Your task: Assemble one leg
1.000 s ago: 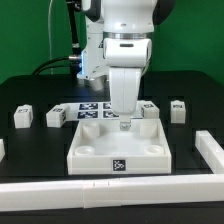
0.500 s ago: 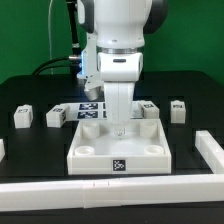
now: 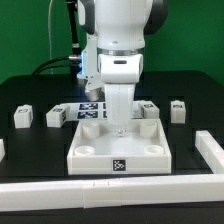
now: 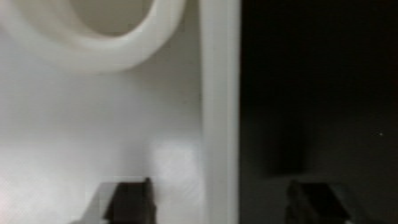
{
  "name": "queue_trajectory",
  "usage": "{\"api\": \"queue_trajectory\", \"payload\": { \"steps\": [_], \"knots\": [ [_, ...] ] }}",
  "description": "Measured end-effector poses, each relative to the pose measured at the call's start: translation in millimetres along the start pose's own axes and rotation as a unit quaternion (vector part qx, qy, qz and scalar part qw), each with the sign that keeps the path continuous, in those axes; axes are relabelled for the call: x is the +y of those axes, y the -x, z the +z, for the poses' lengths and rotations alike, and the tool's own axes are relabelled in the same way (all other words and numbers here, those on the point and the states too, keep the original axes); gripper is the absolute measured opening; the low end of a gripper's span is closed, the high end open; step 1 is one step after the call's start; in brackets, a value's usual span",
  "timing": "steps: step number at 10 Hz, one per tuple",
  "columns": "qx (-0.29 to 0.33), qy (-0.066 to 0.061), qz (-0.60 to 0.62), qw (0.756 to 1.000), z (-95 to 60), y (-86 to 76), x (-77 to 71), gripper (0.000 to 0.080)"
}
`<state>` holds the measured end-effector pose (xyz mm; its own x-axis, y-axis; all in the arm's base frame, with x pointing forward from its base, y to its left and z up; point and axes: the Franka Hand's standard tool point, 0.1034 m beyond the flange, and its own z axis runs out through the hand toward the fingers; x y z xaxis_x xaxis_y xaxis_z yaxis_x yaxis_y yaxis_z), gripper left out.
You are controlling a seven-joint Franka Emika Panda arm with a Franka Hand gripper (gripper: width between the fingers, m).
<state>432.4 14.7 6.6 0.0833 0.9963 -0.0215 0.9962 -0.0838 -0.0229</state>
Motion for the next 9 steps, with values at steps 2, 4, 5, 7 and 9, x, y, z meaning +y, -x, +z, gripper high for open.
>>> {"api": "queue_trajectory", "payload": {
  "steps": [2, 4, 5, 7, 9],
  "knots": [
    [0.0, 0.0, 0.0, 1.0, 0.2, 0.0, -0.1, 0.0067],
    [0.001, 0.002, 0.0, 1.0, -0.4, -0.4, 1.0, 0.0053],
    [0.001, 0.002, 0.0, 1.0, -0.4, -0.4, 1.0, 0.0053],
    [0.001, 0.002, 0.0, 1.0, -0.4, -0.5, 1.1, 0.0053],
    [0.001, 0.003, -0.001, 1.0, -0.7, -1.5, 3.1, 0.0053]
  ]
}}
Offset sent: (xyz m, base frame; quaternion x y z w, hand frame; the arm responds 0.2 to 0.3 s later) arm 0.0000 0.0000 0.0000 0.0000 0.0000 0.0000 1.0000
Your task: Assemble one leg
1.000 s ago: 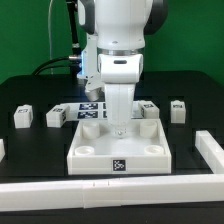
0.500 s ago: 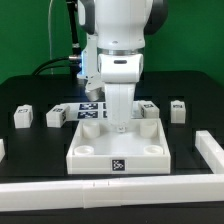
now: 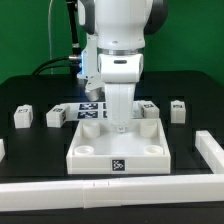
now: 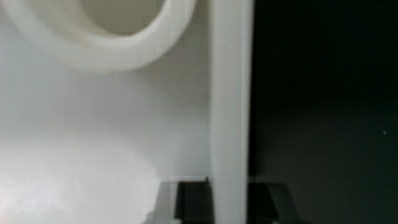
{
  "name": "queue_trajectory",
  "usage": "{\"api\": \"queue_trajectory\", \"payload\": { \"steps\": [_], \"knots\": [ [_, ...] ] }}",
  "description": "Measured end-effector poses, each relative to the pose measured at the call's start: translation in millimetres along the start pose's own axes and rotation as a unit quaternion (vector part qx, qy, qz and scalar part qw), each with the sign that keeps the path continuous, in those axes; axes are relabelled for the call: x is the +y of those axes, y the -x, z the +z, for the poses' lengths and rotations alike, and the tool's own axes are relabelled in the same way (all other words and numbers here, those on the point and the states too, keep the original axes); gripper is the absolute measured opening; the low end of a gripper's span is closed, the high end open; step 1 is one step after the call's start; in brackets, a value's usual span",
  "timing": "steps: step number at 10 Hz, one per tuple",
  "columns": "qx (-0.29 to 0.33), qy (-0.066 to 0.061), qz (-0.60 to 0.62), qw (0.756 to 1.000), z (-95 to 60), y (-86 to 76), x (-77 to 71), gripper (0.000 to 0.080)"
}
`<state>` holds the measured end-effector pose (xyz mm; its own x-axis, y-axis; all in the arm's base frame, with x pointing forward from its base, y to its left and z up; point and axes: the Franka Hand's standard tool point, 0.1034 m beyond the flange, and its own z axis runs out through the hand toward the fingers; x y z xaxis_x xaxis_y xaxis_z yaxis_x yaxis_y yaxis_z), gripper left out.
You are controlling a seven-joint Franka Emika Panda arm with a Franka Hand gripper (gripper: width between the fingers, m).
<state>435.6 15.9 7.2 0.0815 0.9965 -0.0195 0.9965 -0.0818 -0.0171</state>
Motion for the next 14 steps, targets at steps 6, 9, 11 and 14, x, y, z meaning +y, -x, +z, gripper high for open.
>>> {"api": "queue_trajectory", "payload": {
  "steps": [6, 9, 11, 14],
  "knots": [
    [0.011, 0.008, -0.033, 0.999, -1.3, -45.9, 37.5, 0.0054],
    [0.014, 0.011, -0.033, 0.999, -1.4, -56.5, 39.9, 0.0054],
    [0.015, 0.011, -0.025, 1.0, -1.2, -56.3, 39.6, 0.0054],
    [0.015, 0.01, -0.025, 1.0, -0.9, -56.3, 39.4, 0.0464]
  ]
}}
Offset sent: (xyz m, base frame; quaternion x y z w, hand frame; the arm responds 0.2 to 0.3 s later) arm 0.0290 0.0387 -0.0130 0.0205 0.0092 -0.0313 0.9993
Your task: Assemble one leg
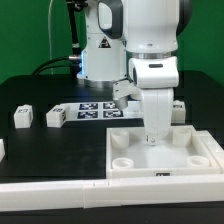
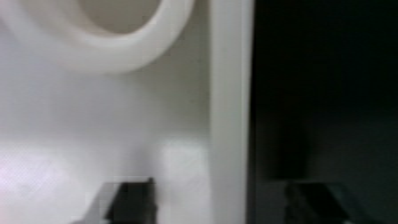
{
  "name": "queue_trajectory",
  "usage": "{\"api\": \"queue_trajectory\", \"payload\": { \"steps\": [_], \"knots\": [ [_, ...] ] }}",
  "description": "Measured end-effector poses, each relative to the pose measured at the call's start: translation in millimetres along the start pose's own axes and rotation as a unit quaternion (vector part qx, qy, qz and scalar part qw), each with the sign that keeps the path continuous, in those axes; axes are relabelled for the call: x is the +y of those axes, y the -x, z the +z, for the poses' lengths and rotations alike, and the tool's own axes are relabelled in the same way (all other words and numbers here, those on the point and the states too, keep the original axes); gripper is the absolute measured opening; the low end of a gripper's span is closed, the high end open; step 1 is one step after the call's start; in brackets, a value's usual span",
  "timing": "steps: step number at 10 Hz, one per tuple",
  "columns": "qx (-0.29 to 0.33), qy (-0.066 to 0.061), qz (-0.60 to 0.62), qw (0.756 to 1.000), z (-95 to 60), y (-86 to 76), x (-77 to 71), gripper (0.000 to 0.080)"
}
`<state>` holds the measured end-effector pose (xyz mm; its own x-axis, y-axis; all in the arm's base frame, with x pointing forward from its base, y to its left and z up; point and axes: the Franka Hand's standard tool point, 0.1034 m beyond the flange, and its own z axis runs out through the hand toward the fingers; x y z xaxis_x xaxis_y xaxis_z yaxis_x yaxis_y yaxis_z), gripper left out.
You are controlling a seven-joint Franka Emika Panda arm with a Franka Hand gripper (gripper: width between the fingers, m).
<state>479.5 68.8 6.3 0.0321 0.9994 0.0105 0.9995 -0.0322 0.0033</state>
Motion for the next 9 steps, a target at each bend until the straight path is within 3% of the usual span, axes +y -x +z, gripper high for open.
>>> {"api": "queue_trajectory", "payload": {
  "steps": [1, 2, 3, 9],
  "knots": [
    [0.0, 0.0, 0.0, 1.0, 0.0, 0.0, 0.0, 0.0464],
    [0.0, 0.0, 0.0, 1.0, 0.1, 0.0, 0.0, 0.0585],
    [0.0, 0.0, 0.0, 1.0, 0.1, 0.0, -0.1, 0.0629],
    [0.0, 0.0, 0.0, 1.0, 0.2, 0.0, -0.2, 0.0649]
  ]
}}
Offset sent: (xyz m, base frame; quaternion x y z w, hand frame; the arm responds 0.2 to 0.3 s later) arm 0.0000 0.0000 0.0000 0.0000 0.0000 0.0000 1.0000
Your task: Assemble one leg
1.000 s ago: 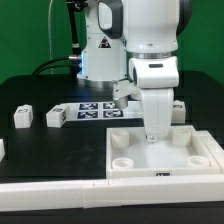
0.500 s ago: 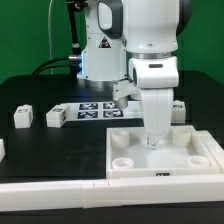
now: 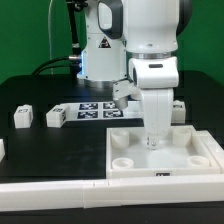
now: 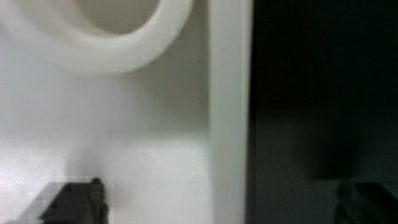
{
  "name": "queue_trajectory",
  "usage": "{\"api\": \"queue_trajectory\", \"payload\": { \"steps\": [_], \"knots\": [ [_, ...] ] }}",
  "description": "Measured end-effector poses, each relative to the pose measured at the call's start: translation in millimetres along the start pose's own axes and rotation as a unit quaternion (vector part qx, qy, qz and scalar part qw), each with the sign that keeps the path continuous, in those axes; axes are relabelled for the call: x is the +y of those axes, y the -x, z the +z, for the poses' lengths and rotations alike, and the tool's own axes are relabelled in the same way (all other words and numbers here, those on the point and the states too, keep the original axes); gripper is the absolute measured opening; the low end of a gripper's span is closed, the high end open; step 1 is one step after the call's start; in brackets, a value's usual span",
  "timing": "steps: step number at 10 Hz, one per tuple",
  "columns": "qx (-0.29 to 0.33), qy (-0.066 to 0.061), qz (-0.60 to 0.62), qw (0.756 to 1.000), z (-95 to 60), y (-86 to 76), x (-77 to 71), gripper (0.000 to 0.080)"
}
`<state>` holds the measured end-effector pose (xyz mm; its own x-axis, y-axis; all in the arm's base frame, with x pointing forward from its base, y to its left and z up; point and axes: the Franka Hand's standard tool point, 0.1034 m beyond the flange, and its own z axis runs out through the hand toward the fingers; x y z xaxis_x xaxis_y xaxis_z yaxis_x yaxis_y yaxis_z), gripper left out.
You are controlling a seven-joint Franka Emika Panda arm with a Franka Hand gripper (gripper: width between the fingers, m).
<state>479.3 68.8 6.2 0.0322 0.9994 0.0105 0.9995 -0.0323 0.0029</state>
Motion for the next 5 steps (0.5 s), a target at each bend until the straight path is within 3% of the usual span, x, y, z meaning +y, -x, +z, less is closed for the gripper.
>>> {"api": "queue_trajectory", "payload": {
  "steps": [5],
  "knots": [
    [-0.002, 0.019, 0.035, 0.999, -29.7, -0.1, -16.6, 0.0649]
  ]
}}
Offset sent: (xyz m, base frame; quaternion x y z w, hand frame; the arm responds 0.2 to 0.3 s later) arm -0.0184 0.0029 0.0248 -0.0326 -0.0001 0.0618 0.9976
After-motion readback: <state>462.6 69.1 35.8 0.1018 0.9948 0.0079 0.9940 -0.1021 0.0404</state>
